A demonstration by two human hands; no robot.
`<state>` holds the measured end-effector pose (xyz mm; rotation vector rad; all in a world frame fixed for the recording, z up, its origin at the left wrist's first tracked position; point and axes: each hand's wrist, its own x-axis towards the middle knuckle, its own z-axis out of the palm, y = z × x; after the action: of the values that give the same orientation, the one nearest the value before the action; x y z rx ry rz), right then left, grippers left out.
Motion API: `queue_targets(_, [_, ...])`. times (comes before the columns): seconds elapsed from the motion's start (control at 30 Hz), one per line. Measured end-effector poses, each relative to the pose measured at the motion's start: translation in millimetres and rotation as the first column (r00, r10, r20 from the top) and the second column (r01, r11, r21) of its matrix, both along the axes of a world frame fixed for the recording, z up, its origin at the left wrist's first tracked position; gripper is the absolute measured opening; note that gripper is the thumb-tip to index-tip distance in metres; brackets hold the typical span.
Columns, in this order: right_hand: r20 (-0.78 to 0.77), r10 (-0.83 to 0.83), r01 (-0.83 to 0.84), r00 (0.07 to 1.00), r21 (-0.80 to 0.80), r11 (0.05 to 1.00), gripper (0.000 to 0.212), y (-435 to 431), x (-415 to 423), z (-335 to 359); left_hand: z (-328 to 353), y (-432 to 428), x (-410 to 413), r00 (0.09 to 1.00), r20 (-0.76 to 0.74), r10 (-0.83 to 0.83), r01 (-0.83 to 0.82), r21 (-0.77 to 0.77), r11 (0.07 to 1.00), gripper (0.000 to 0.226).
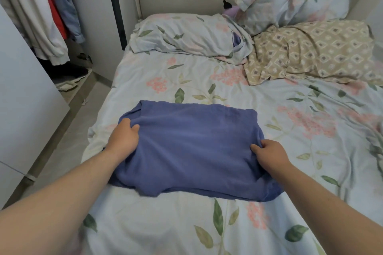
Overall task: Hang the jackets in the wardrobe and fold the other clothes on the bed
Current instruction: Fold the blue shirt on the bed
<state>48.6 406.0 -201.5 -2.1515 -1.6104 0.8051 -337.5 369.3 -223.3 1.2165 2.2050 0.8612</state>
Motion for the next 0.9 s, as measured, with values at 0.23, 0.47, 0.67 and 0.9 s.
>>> queue_targets(0.23, [0.04,-0.052,0.054,0.998,-0.042,0.998,0.037,-13,11,-14,9,12,-12,0.999,-0.018,-0.051,0.05,-0.075,0.996,0.032])
queue_targets(0.47, [0.413,-0.008,-0.07,0.911,0.172,0.983,0.026,-24,16,-7,6,-20,-12,0.874,-0.447,-0.193,0.141,-0.146,0.979,0.026])
queue_targets(0.67, [0.258,-0.126,0.12,0.958,0.04,0.992,0.057,-31,13,-15,-2,-45,-14,0.915,-0.403,-0.001,-0.125,-0.285,0.95,0.075])
queue_targets(0.9, [0.146,0.014,-0.014,0.989,-0.001,1.0,0.029,-29,16,0,20,-44,-23,0.992,0.12,0.042,-0.015,-0.216,0.976,0.013])
